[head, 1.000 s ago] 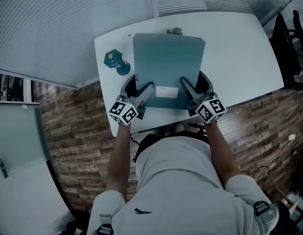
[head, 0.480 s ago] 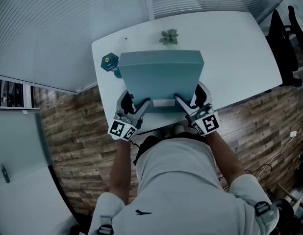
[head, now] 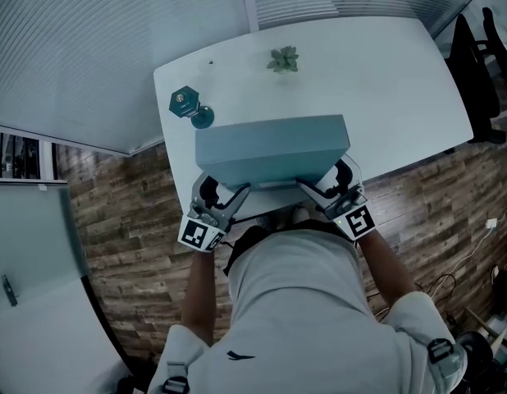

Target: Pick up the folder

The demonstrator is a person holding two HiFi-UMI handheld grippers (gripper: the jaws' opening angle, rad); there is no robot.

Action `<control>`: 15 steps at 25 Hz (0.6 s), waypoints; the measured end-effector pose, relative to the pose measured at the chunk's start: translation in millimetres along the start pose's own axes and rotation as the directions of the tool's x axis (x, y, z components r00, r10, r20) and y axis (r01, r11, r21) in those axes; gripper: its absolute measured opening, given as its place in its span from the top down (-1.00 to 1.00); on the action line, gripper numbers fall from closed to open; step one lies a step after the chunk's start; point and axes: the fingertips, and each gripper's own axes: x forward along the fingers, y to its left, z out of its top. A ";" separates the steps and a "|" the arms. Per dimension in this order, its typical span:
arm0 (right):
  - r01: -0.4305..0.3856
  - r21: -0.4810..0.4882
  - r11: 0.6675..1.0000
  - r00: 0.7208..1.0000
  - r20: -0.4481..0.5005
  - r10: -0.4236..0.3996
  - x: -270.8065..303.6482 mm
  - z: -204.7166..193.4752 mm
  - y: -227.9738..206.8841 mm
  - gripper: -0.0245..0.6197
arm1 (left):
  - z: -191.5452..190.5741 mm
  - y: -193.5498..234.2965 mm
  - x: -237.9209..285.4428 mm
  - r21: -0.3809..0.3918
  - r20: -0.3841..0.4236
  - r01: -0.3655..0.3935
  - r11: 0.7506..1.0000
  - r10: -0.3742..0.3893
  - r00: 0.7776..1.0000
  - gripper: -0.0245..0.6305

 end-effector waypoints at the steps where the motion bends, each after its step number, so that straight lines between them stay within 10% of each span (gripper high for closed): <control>1: -0.012 0.004 1.000 1.000 -0.004 0.012 -1.8 0.0 1.5 -0.30 | 0.5 -2.0 -2.2 0.001 -0.005 0.005 1.000 -0.005 1.000 -0.17; 15: -0.171 0.059 0.984 0.980 -0.092 0.176 -2.8 5.3 15.0 -0.60 | 22.9 -12.2 -8.1 0.006 -0.003 0.073 0.997 -0.073 0.997 -0.44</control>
